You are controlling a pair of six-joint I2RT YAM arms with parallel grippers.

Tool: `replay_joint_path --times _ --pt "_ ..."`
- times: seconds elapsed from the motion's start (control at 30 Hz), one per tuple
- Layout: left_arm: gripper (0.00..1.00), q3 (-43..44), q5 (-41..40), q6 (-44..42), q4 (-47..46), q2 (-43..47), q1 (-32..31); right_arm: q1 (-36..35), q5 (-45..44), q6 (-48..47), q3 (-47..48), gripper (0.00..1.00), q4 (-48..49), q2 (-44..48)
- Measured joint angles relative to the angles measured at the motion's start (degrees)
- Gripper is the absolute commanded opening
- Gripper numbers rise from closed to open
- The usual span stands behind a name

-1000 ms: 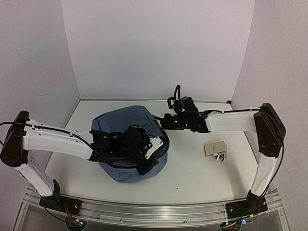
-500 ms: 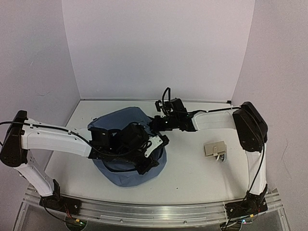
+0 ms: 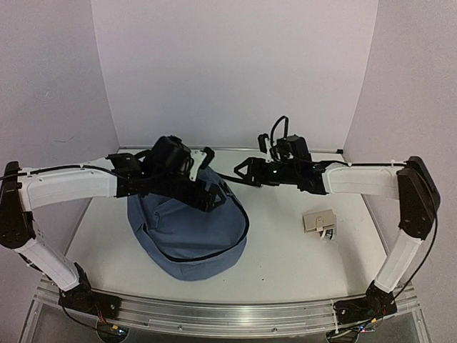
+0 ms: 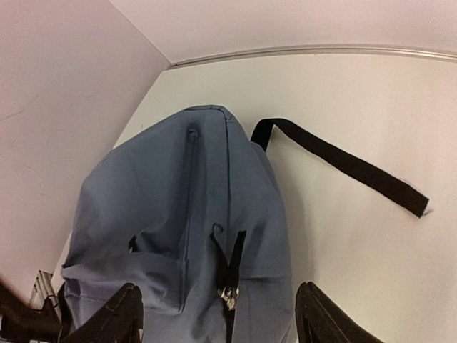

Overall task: Pack the student bag
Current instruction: Zip the student bag at the center of the board, then adjust the student bag at the center of the board.

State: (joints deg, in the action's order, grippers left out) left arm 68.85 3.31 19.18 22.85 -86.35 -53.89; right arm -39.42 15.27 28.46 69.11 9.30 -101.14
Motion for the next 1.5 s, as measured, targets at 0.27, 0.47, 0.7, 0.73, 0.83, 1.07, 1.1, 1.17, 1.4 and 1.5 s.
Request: replay_joint_path --times 0.27,0.47,0.7,0.73,0.83,1.07,1.1,1.17,1.4,1.5 --pt "0.99 6.6 1.4 -1.1 1.1 -5.1 20.9 -4.3 1.1 7.7 -14.2 0.72 -1.3 9.8" --pt "0.99 17.7 -0.2 -3.2 2.3 -19.6 28.6 -13.1 0.8 12.9 -17.8 0.48 -3.7 10.0" --pt "0.76 23.8 -0.6 -5.7 2.5 -30.5 30.2 -15.9 -2.7 15.1 -17.8 0.0 -4.2 8.6" --pt "0.72 23.6 0.0 -5.8 2.2 -30.8 30.2 -15.8 -3.6 14.9 -17.8 0.0 -4.6 8.6" --pt "0.62 19.2 2.2 -5.0 -1.8 -29.2 30.4 -14.9 -5.5 12.6 -16.9 0.0 -6.8 8.4" --pt "0.58 -1.0 7.9 0.6 -11.2 -16.0 30.1 -4.3 -7.1 2.5 -8.7 0.0 -12.0 0.7" --pt "0.58 -4.1 8.9 1.1 -11.5 -13.1 29.1 -2.8 -7.8 1.1 -6.3 0.0 -12.5 -1.5" --pt "0.58 -9.5 10.2 2.5 -10.9 -7.7 25.3 0.2 -10.3 -2.0 0.5 0.03 -13.8 -7.3" --pt "0.63 -18.0 21.9 9.5 -6.6 3.2 7.9 5.8 -17.0 -9.5 25.6 0.71 -15.6 -22.8" --pt "0.73 -19.6 24.6 11.7 -2.2 9.7 5.8 4.5 -16.7 -10.5 28.8 0.78 -15.4 -22.8"
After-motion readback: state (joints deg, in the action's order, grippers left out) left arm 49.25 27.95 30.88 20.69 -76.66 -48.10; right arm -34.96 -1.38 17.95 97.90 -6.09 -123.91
